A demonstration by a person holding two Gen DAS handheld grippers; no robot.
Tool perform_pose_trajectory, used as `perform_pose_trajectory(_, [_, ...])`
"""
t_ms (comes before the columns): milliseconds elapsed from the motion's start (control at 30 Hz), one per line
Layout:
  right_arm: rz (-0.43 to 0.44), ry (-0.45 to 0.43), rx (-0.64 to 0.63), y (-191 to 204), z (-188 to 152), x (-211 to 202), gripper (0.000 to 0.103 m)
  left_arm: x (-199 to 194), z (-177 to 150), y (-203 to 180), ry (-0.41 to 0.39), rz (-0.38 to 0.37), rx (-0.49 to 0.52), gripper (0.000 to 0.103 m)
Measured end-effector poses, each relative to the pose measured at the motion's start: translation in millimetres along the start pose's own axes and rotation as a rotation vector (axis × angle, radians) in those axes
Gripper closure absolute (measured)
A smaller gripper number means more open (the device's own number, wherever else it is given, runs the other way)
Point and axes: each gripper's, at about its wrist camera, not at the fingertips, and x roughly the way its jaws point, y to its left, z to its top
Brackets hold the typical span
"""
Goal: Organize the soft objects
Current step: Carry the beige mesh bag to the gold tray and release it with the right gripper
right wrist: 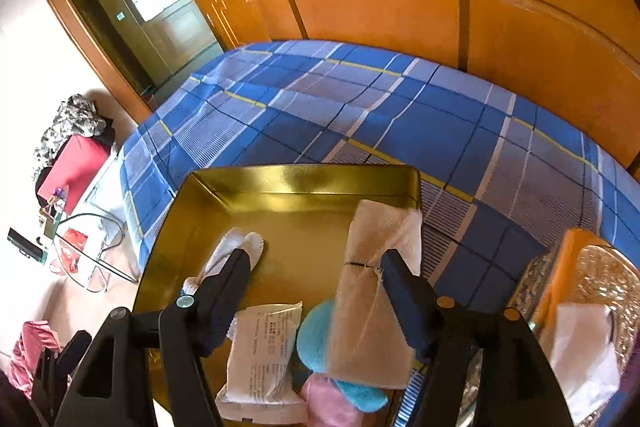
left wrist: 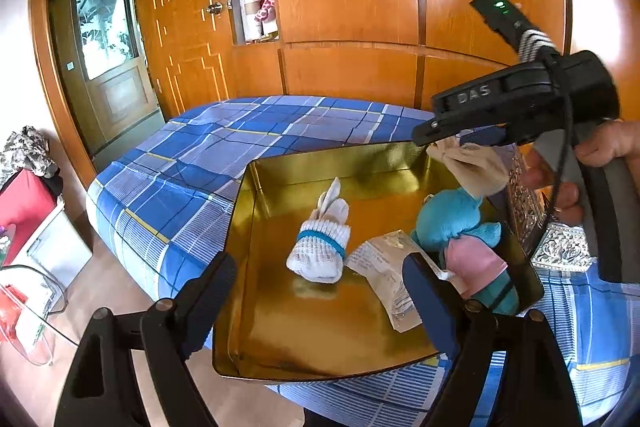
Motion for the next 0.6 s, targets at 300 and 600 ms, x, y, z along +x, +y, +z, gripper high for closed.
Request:
perform_pose_trajectory(300, [0.098,-0.044,-0.027,2.6,-19.1,-31.4,0.033,-7.3,1.5,-3.8,-0.020,-0.013,0.007,0.014])
perform_pose_trajectory(600, [0.083,-0.018,-0.005,5.9,-2.3,-26.1,0.019,-14.3,3.3,-8.3,-0.039,-0.023,0.013,0.014])
